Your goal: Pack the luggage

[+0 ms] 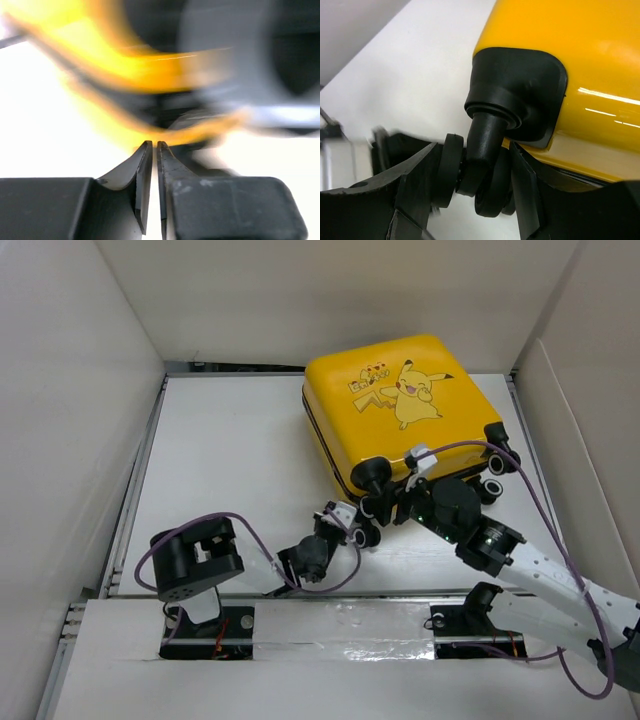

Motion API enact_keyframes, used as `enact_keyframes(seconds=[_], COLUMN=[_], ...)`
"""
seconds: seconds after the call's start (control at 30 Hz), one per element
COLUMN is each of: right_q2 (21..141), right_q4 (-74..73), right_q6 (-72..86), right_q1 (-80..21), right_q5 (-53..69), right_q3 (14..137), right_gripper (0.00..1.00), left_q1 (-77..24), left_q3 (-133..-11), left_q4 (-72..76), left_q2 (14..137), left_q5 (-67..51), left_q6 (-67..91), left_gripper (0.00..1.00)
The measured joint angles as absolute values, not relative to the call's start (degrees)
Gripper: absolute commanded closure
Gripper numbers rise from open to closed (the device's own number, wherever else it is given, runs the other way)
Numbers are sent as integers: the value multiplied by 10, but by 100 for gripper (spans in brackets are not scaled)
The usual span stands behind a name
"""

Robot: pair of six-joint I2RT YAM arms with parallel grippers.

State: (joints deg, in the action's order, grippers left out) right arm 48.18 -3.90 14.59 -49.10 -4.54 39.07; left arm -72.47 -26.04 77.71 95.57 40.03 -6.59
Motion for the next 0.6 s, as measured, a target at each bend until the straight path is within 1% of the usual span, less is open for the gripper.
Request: enact_keyframes(seconds=[0.17, 0.27, 0.37, 0.47, 0.5, 0.53, 0.57, 0.6], right_q2=[421, 396, 389, 398, 402, 406, 406, 405], right_q4=[-81, -104, -103, -101, -101, -103, -103, -104], right_q6=[146, 146, 147, 145, 143, 142, 142, 141], right_q1=[-455, -434, -424, -419, -419, -419, -419, -420], right_q5=[-4, 11, 32, 45, 46, 46, 45, 45], right_q3=[365, 347, 335, 336, 339, 342, 343, 343], right_gripper=[100, 100, 100, 100, 100, 92, 78, 43], left_q1=[-676, -670, -676, -690, -693, -696, -697, -698], left_q3=[-183, -149, -134, -141, -146, -152, -159, -170], left_q4=[764, 757, 753, 754, 753, 751, 747, 741], left_q2=[904, 871, 838, 821, 818, 815, 810, 802], left_q5=[522, 555, 554, 512, 492, 467, 444, 420], left_q6=[-114, -126, -117, -77, -58, -36, -16, 3], left_gripper=[100, 100, 100, 100, 96, 86, 65, 58])
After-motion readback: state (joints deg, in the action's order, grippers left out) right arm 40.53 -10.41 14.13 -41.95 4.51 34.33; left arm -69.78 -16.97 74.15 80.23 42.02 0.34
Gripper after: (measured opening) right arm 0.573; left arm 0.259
